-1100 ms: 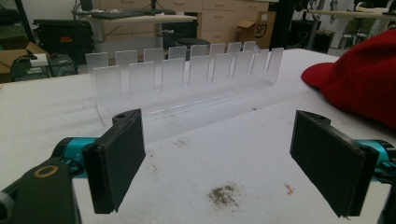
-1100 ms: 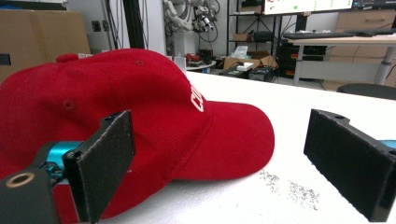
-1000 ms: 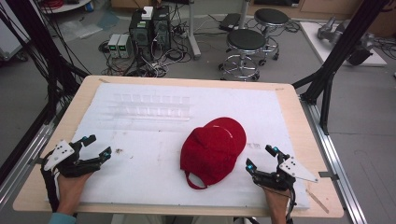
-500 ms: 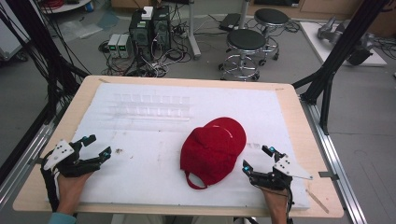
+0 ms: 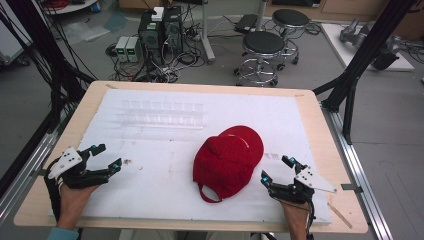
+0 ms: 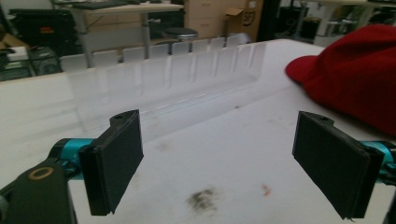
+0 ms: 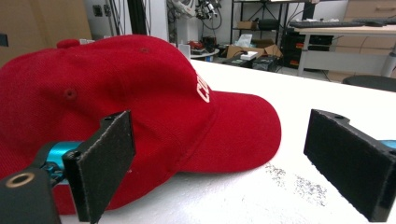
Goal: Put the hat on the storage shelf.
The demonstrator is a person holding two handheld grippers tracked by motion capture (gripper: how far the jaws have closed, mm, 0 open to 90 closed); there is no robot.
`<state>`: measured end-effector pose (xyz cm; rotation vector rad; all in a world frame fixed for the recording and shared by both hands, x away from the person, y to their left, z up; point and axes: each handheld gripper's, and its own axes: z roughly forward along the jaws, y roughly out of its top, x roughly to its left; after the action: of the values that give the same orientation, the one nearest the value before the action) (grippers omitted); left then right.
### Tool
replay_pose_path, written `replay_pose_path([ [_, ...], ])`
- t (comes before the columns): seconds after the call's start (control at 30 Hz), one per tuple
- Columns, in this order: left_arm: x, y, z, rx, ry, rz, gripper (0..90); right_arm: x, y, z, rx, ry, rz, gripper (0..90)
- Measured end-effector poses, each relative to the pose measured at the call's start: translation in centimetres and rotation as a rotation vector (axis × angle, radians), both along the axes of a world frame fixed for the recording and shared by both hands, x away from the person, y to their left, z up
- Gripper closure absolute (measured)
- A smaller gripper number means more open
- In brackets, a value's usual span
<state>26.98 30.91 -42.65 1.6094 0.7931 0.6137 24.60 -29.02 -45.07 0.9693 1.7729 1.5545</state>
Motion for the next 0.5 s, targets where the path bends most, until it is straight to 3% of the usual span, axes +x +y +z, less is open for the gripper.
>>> replay_pose_path([
  [0.2,0.0,-2.6,2.8,0.022,-0.019,-0.075,16.4,0.0,-0.1,0.0,0.008,-0.004,0.000,7.8],
  [0.4,0.5,-4.9,4.8,0.039,0.002,-0.150,16.5,0.0,-0.2,0.0,0.015,-0.007,0.000,7.8],
  [0.5,0.8,-6.0,5.3,0.048,0.040,-0.191,16.5,0.0,-0.2,0.0,0.015,-0.008,0.000,7.8],
])
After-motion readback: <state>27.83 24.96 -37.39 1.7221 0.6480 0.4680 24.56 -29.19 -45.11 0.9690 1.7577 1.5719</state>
